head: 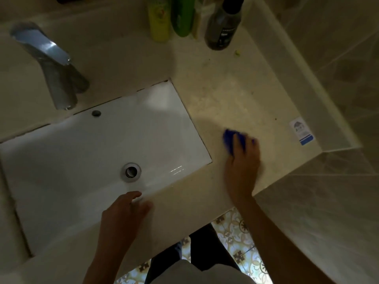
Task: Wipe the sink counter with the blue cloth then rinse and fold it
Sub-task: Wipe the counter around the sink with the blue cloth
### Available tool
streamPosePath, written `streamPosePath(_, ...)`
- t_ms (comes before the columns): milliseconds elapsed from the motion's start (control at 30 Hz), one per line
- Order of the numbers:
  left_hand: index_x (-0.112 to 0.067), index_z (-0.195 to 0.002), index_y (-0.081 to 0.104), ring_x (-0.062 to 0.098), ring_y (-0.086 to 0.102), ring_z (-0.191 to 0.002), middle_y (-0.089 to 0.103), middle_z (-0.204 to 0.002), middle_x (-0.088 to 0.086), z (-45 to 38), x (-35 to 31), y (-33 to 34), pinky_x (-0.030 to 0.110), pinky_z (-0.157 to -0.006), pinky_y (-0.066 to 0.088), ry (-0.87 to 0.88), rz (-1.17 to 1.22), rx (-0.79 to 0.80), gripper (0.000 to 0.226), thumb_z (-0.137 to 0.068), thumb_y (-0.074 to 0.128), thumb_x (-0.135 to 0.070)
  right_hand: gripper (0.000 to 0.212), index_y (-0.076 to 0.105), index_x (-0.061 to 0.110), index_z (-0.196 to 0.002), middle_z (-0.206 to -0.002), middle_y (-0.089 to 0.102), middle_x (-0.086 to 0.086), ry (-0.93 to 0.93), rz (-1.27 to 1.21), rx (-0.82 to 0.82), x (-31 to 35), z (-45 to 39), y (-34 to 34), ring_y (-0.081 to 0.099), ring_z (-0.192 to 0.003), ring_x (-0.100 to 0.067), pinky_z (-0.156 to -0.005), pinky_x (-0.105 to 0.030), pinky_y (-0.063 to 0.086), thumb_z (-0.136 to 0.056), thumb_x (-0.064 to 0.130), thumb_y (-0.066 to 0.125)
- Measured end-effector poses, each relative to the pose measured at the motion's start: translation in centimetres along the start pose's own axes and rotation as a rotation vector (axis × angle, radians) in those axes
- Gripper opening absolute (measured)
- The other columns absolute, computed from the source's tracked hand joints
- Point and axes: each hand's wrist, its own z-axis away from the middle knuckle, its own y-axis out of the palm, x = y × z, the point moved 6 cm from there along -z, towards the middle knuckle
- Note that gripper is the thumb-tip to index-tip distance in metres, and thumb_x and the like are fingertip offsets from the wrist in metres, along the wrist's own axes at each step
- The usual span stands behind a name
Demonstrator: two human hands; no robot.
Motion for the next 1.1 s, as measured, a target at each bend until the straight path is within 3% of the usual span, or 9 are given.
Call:
streamPosePath(300, -0.027, -0.114, 0.067, 0.022, 0.064, -0.109, 0.069, -0.12, -0.001, -1.2, -1.3, 0.5, 0.037, -0.094, 0.044, -0.036, -0.056, 0.018, 0.037, -0.079, 0.077, -0.031, 0.024, 0.063, 0.038, -0.125, -0.136, 0.063, 0.001, -0.904, -0.19, 0.325, 8.7, 13.3, 0.1, 0.054, -0.132, -0.025, -0.112, -0.045, 0.043, -0.101, 0.038, 0.058)
streamPosePath(367, -0.034, -0.111, 0.065, 0.021, 0.063, -0.107, 0.068, -0.12, -0.005, -1.6, -1.6, 0.5, 0.038, -0.095, 0.043, -0.051, -0.037, 0.048, 0.039, -0.076, 0.08, -0.034, 0.019, 0.061, 0.048, -0.117, -0.132, 0.061, 0.011, -0.701, -0.168, 0.303, 5.0, 8.0, 0.1, 0.054, -0.125, -0.009, -0.108, -0.042, 0.047, -0.101, 0.04, 0.056)
streamPosePath(500, -0.043, -0.102, 0.058, 0.016, 0.059, -0.095, 0.067, -0.117, -0.005, -1.9, -1.5, 0.5, 0.038, -0.094, 0.045, -0.089, 0.014, 0.061, 0.042, -0.071, 0.084, -0.031, 0.05, 0.055, 0.011, -0.141, -0.148, 0.045, -0.02, -0.193, -0.093, 0.092, -4.0, -4.0, -0.9, 0.041, -0.137, -0.042, -0.11, -0.06, 0.039, -0.091, 0.009, 0.048)
streamPosePath(600, -0.041, -0.103, 0.061, 0.018, 0.064, -0.104, 0.069, -0.115, -0.006, -1.8, -1.4, 0.6, 0.037, -0.095, 0.045, -0.079, -0.005, 0.038, 0.042, -0.07, 0.086, -0.031, 0.057, 0.047, 0.014, -0.145, -0.152, 0.038, -0.018, 0.066, -0.119, 0.024, -4.6, -13.4, -0.1, 0.034, -0.141, -0.037, -0.114, -0.057, 0.034, -0.089, 0.005, 0.048)
streamPosePath(767, -0.038, -0.104, 0.065, 0.012, 0.064, -0.1, 0.07, -0.114, -0.009, -2.0, -1.4, 0.8, 0.026, -0.085, 0.042, -0.041, 0.002, 0.032, 0.042, -0.069, 0.086, -0.031, 0.054, 0.05, 0.014, -0.143, -0.146, 0.045, -0.02, -0.097, -0.171, 0.029, 5.0, -21.6, 3.6, 0.039, -0.136, -0.038, -0.112, -0.054, 0.036, -0.09, 0.005, 0.049)
streamPosePath(900, -0.034, -0.109, 0.067, 0.009, 0.064, -0.099, 0.069, -0.112, -0.012, -2.4, -0.8, 0.9, 0.022, -0.084, 0.041, -0.021, -0.004, 0.026, 0.045, -0.068, 0.085, -0.035, 0.049, 0.053, 0.01, -0.141, -0.144, 0.052, -0.019, -0.53, -0.151, 0.105, 12.9, -17.3, 6.3, 0.047, -0.133, -0.041, -0.111, -0.053, 0.041, -0.092, 0.007, 0.052)
streamPosePath(967, -0.036, -0.108, 0.067, 0.005, 0.064, -0.096, 0.068, -0.111, -0.015, -2.5, -0.4, 1.0, 0.022, -0.084, 0.042, -0.01, -0.008, 0.023, 0.047, -0.065, 0.082, -0.044, 0.046, 0.053, 0.012, -0.142, -0.144, 0.053, -0.007, -0.598, -0.137, 0.103, 12.2, -14.8, 5.9, 0.046, -0.135, -0.027, -0.114, -0.041, 0.039, -0.096, 0.01, 0.054)
streamPosePath(1033, -0.037, -0.11, 0.065, 0.006, 0.065, -0.102, 0.067, -0.112, -0.016, -2.6, -0.2, 1.2, 0.029, -0.091, 0.045, -0.004, 0.002, 0.032, 0.049, -0.064, 0.079, -0.048, 0.044, 0.053, 0.017, -0.14, -0.13, 0.052, 0.014, -0.345, -0.205, 0.037, 8.2, -13.9, 4.3, 0.049, -0.123, -0.006, -0.104, -0.024, 0.042, -0.097, 0.008, 0.052)
streamPosePath(1100, -0.039, -0.113, 0.062, 0.005, 0.062, -0.108, 0.065, -0.116, -0.017, -2.7, -0.1, 1.4, 0.033, -0.098, 0.044, -0.003, -0.005, 0.054, 0.05, -0.067, 0.08, -0.048, 0.045, 0.051, 0.019, -0.138, -0.13, 0.05, 0.005, -0.054, -0.214, -0.078, 4.1, -14.2, 3.0, 0.05, -0.124, -0.019, -0.103, -0.028, 0.042, -0.095, 0.008, 0.051)
